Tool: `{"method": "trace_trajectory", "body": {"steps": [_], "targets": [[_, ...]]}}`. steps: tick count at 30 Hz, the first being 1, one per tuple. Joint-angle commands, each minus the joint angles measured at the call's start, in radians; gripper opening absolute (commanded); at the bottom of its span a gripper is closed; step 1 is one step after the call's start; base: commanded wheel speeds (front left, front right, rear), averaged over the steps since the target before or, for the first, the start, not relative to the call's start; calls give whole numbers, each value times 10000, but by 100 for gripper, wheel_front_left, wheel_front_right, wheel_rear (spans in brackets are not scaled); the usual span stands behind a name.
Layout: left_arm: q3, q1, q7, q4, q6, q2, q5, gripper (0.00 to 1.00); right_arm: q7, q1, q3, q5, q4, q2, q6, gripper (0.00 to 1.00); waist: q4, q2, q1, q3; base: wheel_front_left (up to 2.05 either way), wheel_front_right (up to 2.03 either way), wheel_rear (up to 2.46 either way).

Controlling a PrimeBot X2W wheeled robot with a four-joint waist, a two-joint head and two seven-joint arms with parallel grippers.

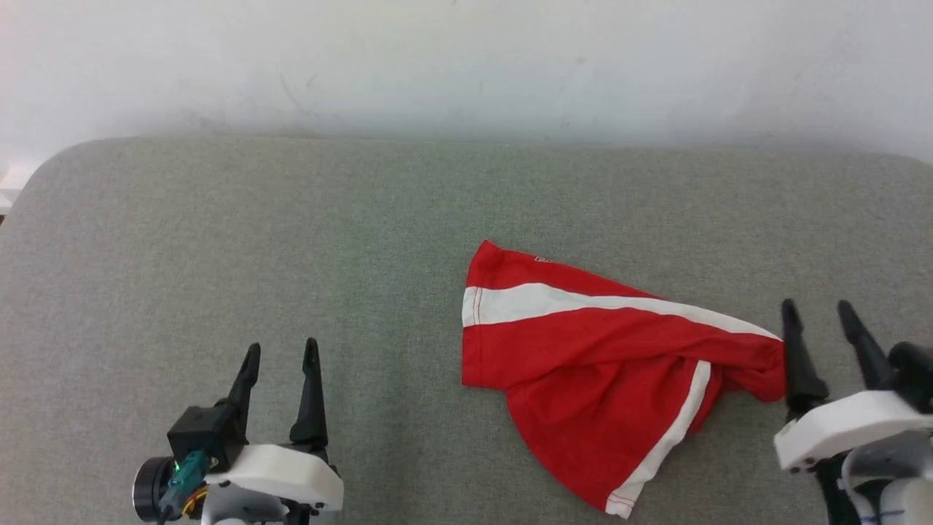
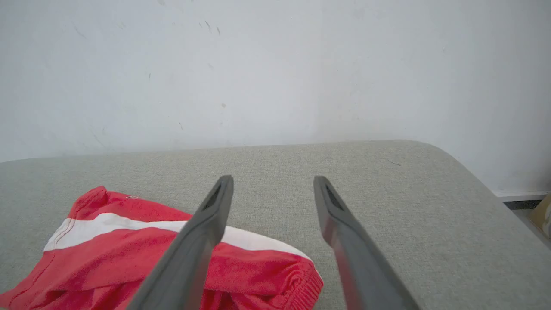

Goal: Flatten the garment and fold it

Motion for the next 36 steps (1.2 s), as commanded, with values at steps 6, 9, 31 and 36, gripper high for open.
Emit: {"method": "trace_trajectory", "body": {"steps": [6,9,31,36], "targets": [[-292,-746,1121,95,-381,295,-144,100,276,914,721,-174,-1366,131,-7,100,-264,-1,0,-39,0,0,0],[-662,-1499,1851,367,-745,321,-197,100,438,1138,927,-78,-1854,142,-7,100,-429,-1,0,117,0,0,0],[-2628,-6124,6218,6471,-2387,88,-259,78,390,709,1616,588,-1953,148,-7,100,-1959,-1,0,1592,0,0,0],[-3141,-6212,7088,7350,-2611,-46,-487,0,311,612,1622,709,-1779,148,-7,100,-1953,-1,0,1571,0,0,0]]}}
